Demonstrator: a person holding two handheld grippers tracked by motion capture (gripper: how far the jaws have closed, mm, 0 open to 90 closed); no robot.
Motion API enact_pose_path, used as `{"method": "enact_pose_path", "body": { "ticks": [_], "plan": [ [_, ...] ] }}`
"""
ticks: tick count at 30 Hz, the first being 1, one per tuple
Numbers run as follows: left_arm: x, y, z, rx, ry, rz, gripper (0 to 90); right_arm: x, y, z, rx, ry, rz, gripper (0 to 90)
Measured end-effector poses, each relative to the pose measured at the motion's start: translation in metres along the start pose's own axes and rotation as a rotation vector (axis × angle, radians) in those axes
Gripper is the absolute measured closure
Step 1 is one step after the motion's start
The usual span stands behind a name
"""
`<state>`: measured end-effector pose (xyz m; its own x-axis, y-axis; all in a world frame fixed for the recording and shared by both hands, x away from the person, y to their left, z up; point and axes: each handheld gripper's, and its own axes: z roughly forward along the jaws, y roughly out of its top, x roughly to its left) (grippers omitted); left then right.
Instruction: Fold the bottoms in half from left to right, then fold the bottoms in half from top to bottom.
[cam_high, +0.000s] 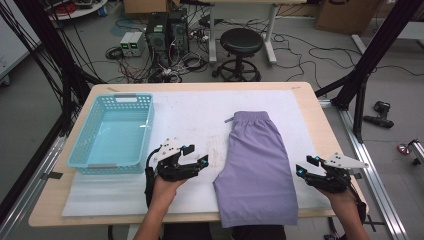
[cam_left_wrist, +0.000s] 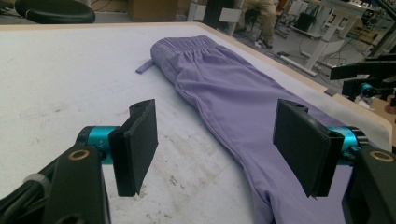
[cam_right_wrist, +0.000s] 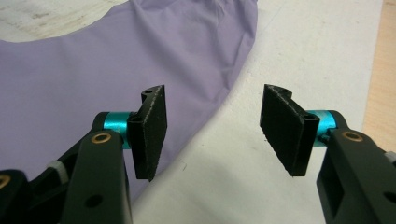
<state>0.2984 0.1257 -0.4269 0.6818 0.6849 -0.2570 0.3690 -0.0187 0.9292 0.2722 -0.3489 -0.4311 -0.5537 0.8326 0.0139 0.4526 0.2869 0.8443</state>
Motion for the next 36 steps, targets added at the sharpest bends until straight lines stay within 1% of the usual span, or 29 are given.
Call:
{"method": "enact_pose_path", "body": {
  "ticks": [2, 4, 7, 8, 10, 11, 12, 14, 15, 16, 18, 21, 22, 25, 28, 31, 33, 36],
  "plan": [
    [0.001, 0.000, -0.001, -0.001, 0.005, -0.006, 27.0, 0.001, 0.001, 0.000, 0.000, 0.007, -0.010, 46.5],
    [0.001, 0.000, -0.002, -0.007, 0.007, -0.012, 25.4, 0.002, 0.002, 0.000, -0.003, 0.005, -0.007, 46.5],
    [-0.001, -0.001, -0.001, -0.002, -0.005, -0.013, 22.7, 0.002, 0.002, -0.001, -0.008, -0.006, 0.001, 46.4],
    [-0.002, -0.002, -0.001, 0.006, -0.011, -0.009, 22.6, 0.002, 0.002, -0.001, -0.006, -0.009, -0.001, 46.4],
    [-0.001, -0.005, 0.002, 0.030, -0.022, -0.023, 22.6, 0.002, 0.001, 0.000, -0.005, -0.013, 0.004, 46.1],
    [-0.001, -0.006, 0.003, 0.044, -0.017, -0.029, 22.6, 0.002, 0.000, 0.000, -0.002, -0.012, 0.003, 46.1],
    [-0.001, -0.008, 0.004, 0.052, -0.019, -0.037, 22.6, 0.003, -0.001, 0.001, 0.003, -0.007, 0.008, 46.8],
    [-0.002, -0.011, 0.005, 0.067, -0.028, -0.035, 23.6, 0.003, -0.003, 0.003, 0.012, 0.003, 0.008, 49.1],
    [-0.003, -0.012, 0.006, 0.088, -0.042, -0.031, 27.1, 0.004, -0.003, 0.003, 0.013, 0.007, 0.014, 50.4],
    [-0.004, -0.014, 0.006, 0.100, -0.049, -0.030, 32.5, 0.004, -0.004, 0.004, 0.018, 0.014, 0.026, 52.7],
    [-0.007, -0.016, 0.008, 0.134, -0.064, -0.031, 41.3, 0.004, -0.004, 0.005, 0.027, 0.023, 0.034, 55.4],
    [-0.012, -0.022, 0.013, 0.181, -0.088, -0.039, 49.8, 0.005, -0.004, 0.006, 0.041, 0.041, 0.046, 60.2],
    [-0.015, -0.024, 0.014, 0.194, -0.099, -0.039, 51.8, 0.005, -0.004, 0.006, 0.050, 0.048, 0.045, 61.1],
    [-0.022, -0.028, 0.020, 0.239, -0.108, -0.037, 56.1, 0.006, -0.004, 0.006, 0.061, 0.051, 0.053, 61.6],
    [-0.027, -0.031, 0.027, 0.264, -0.114, -0.037, 57.8, 0.005, -0.005, 0.007, 0.076, 0.049, 0.065, 61.7],
    [-0.031, -0.033, 0.036, 0.307, -0.119, -0.037, 58.5, 0.006, -0.007, 0.010, 0.098, 0.054, 0.074, 61.6],
    [-0.034, -0.035, 0.041, 0.342, -0.113, -0.027, 60.8, 0.007, -0.009, 0.013, 0.115, 0.058, 0.080, 61.5],
    [-0.037, -0.035, 0.044, 0.375, -0.100, -0.005, 74.3, 0.009, -0.010, 0.018, 0.140, 0.068, 0.079, 61.5]
  ]
}}
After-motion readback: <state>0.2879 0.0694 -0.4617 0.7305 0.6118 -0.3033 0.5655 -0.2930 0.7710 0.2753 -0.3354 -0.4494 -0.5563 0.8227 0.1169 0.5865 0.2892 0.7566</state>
